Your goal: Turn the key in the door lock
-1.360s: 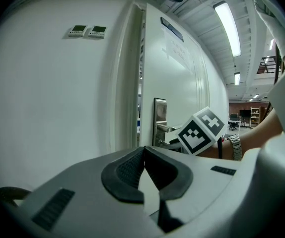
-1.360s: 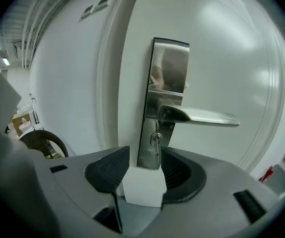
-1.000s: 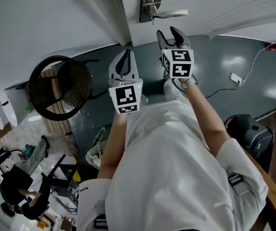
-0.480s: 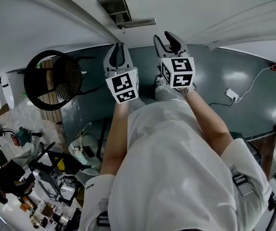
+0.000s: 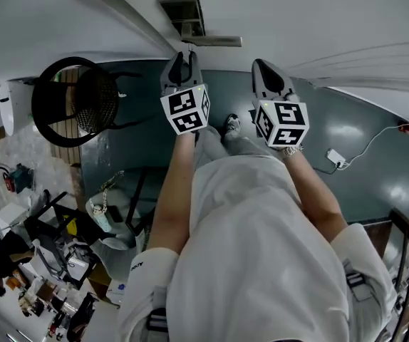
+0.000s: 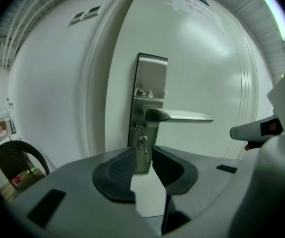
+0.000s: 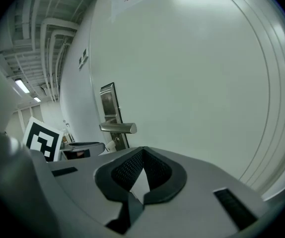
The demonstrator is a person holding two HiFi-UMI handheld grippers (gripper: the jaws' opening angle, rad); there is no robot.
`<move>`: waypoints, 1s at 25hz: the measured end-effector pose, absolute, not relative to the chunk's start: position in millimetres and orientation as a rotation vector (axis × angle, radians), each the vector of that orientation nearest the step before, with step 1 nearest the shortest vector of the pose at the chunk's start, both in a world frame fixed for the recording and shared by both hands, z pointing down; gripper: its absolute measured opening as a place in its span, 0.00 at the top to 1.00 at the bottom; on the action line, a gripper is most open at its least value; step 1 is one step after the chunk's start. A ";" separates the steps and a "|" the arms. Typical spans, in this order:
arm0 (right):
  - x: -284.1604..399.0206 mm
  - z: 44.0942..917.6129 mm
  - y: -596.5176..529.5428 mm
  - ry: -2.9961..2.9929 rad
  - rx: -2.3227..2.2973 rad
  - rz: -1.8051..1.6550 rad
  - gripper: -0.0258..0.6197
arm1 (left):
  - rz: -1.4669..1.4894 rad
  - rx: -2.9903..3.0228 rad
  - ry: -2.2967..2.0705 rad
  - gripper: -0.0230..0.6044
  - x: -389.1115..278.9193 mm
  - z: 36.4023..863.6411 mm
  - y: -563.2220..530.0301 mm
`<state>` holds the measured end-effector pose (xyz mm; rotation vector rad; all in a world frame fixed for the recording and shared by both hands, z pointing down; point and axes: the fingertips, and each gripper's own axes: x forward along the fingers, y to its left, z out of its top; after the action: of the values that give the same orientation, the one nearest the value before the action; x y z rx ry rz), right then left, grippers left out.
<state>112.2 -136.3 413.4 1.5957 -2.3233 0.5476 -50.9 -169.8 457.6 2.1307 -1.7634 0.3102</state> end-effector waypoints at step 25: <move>102.7 439.3 -130.8 -2.239 1.470 0.459 0.96 | -0.730 1.601 -1.125 0.92 -55.4 479.9 -198.3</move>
<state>102.7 -130.8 439.3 1.4695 -2.2386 0.4589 -55.4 -198.3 479.9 1.6007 -1.1249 -0.7303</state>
